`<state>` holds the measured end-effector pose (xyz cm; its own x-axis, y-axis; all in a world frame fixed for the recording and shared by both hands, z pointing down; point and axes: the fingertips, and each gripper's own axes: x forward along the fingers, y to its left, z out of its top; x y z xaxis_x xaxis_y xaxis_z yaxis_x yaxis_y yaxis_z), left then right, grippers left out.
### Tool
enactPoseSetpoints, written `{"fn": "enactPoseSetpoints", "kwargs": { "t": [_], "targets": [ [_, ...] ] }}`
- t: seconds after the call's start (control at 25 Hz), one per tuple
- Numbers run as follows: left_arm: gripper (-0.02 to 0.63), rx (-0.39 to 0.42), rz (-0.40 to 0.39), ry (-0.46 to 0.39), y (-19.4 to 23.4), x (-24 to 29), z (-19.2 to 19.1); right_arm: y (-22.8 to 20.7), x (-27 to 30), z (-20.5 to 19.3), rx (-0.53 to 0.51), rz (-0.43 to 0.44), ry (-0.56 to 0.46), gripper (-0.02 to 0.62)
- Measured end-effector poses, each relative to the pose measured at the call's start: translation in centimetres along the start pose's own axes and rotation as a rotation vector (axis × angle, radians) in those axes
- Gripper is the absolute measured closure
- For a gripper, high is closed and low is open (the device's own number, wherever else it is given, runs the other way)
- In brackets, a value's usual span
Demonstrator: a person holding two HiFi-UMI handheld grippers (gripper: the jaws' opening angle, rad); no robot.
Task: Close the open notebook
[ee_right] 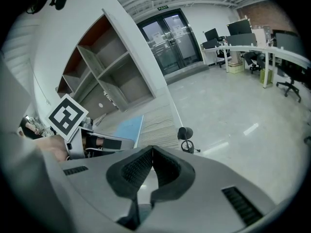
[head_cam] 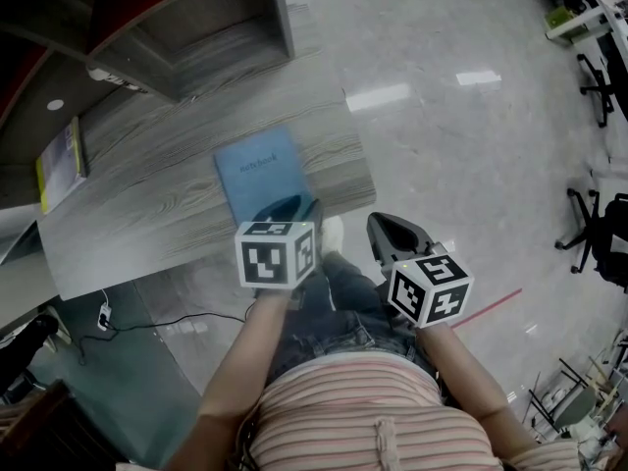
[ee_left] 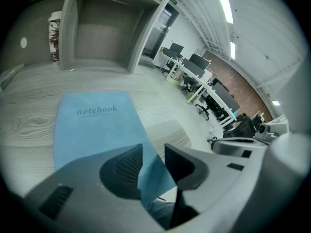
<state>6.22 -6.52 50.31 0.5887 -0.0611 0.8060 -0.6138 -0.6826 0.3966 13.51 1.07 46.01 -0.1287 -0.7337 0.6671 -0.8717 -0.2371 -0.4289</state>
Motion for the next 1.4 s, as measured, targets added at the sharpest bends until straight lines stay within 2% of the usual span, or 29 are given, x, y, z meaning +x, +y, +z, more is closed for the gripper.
{"fn": "enactPoseSetpoints", "kwargs": {
  "t": [0.32,0.52,0.72,0.84,1.0,1.12,1.28,1.4],
  "targets": [
    [0.465,0.001,-0.026,0.007,0.1,0.0,0.0,0.0,0.0,0.1,0.009,-0.006,-0.009,0.586],
    [0.468,-0.027,-0.045,0.009,0.4,0.0,0.1,0.4,0.0,0.5,0.001,0.000,-0.026,0.586],
    [0.511,-0.099,-0.080,-0.003,0.9,-0.2,0.1,1.1,-0.5,1.6,-0.027,0.019,-0.069,0.586],
    [0.560,-0.153,-0.114,-0.031,1.3,-0.6,0.4,1.8,-0.9,2.7,-0.040,0.044,-0.113,0.586],
    [0.592,-0.163,-0.134,-0.108,1.5,-1.9,1.4,3.1,-1.2,3.9,-0.076,0.084,-0.153,0.586],
    [0.594,-0.153,-0.140,-0.213,1.7,-3.5,2.7,4.3,-1.3,4.5,-0.107,0.112,-0.176,0.588],
    [0.594,-0.126,-0.111,-0.371,2.5,-6.4,4.3,5.5,-1.2,5.5,-0.136,0.141,-0.203,0.588],
    [0.594,-0.118,-0.077,-0.454,3.4,-8.6,4.8,6.5,-1.1,6.0,-0.162,0.161,-0.214,0.588]
  ]
}}
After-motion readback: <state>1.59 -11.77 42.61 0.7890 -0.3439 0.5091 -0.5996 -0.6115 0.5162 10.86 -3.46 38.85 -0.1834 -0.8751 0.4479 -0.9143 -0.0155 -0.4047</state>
